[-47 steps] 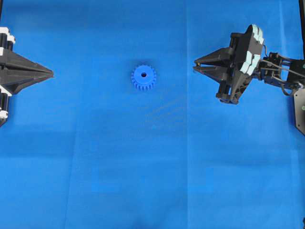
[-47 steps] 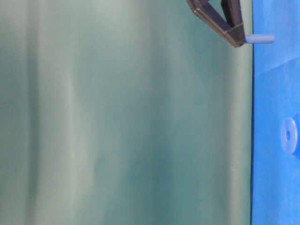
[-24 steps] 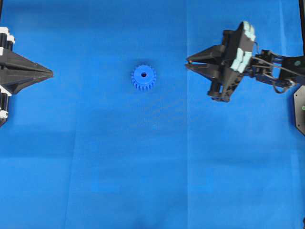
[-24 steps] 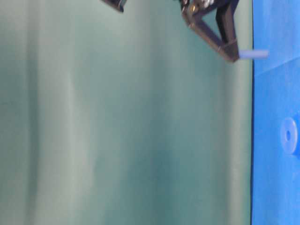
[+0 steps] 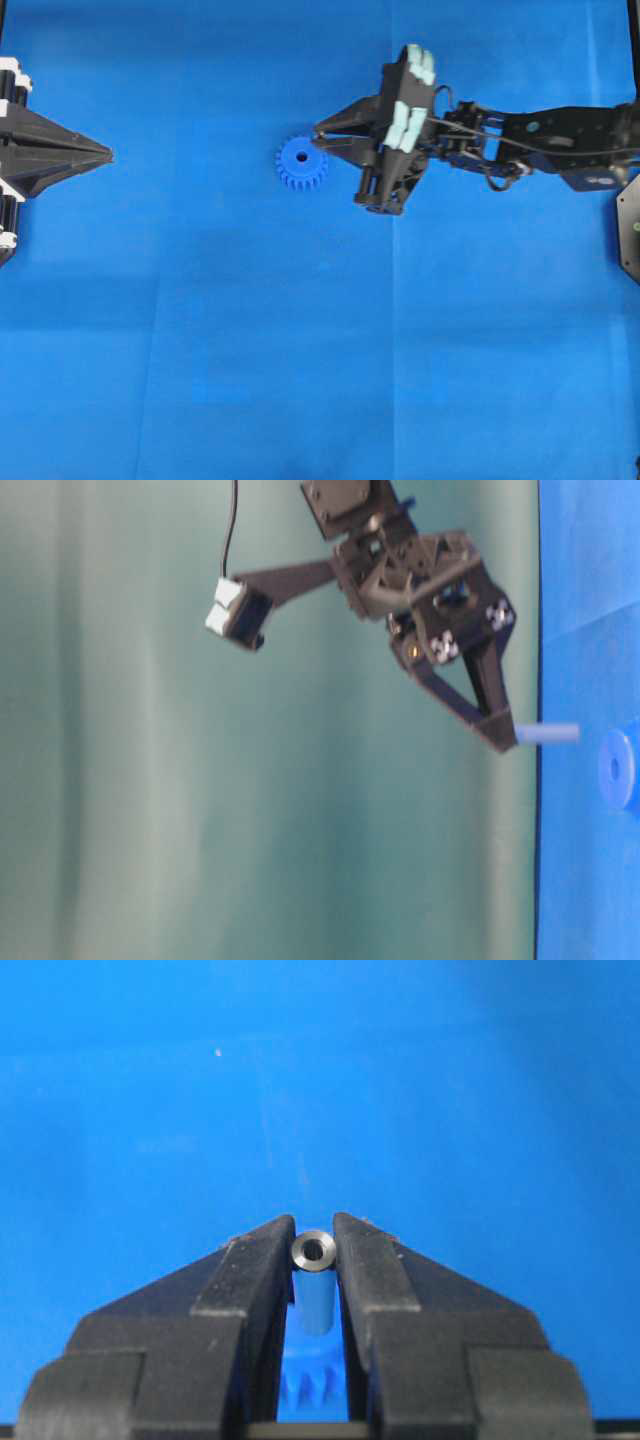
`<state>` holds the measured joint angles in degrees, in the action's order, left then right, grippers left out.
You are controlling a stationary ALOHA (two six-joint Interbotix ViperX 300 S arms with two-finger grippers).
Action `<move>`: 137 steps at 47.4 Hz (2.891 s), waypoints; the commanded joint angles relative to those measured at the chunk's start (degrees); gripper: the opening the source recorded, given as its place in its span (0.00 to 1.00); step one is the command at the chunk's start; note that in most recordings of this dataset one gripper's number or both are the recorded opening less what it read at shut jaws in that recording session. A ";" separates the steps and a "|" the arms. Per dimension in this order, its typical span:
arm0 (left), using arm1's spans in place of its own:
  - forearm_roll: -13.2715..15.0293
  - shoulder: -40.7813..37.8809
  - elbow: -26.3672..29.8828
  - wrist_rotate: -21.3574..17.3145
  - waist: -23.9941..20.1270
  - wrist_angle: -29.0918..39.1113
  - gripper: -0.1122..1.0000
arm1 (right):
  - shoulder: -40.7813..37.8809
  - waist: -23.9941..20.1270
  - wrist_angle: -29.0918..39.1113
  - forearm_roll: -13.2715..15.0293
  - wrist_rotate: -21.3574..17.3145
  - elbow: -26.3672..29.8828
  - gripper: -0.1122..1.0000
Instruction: Insert the shaft placed at a random location into the center hole of the small gear at another random location.
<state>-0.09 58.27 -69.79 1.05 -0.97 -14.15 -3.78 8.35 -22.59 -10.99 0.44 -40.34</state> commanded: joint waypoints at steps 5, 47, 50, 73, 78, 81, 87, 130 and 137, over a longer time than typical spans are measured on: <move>0.00 -0.18 0.70 -0.09 -0.09 -0.09 0.10 | -0.88 -0.44 0.35 0.09 0.09 3.96 0.13; 0.00 -0.18 0.70 -0.09 -0.09 0.44 0.10 | -5.80 -0.44 -1.05 -0.18 0.26 5.36 0.13; -0.09 -0.18 0.62 -0.09 -0.09 0.35 0.10 | -6.33 -0.44 -1.41 -0.26 0.26 5.36 0.13; 0.00 -0.18 0.70 -0.09 -0.09 0.44 0.10 | -9.93 -0.44 -2.29 -0.26 0.09 5.36 0.13; -0.09 -0.18 0.70 -0.09 -0.09 0.44 0.10 | -10.02 -0.44 -2.11 -0.35 0.00 5.45 0.13; 0.00 -0.18 0.70 -0.09 -0.09 0.44 0.10 | -10.11 -0.44 -2.11 -0.26 0.00 5.36 0.13; -0.09 -0.18 0.70 -0.09 -0.09 0.53 0.10 | -10.11 -0.44 -1.93 -0.35 0.00 5.27 0.13; 0.00 -0.18 0.70 -0.09 -0.09 0.88 0.10 | -6.06 -1.14 -1.58 -0.26 0.00 5.27 0.81; 0.00 -0.09 0.79 -0.09 -0.09 0.88 0.10 | -2.55 -1.14 1.41 -0.26 0.18 5.63 0.81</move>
<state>-0.09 58.36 -69.70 0.97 -0.97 -13.01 -9.93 7.47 -22.41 -11.25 0.44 -35.86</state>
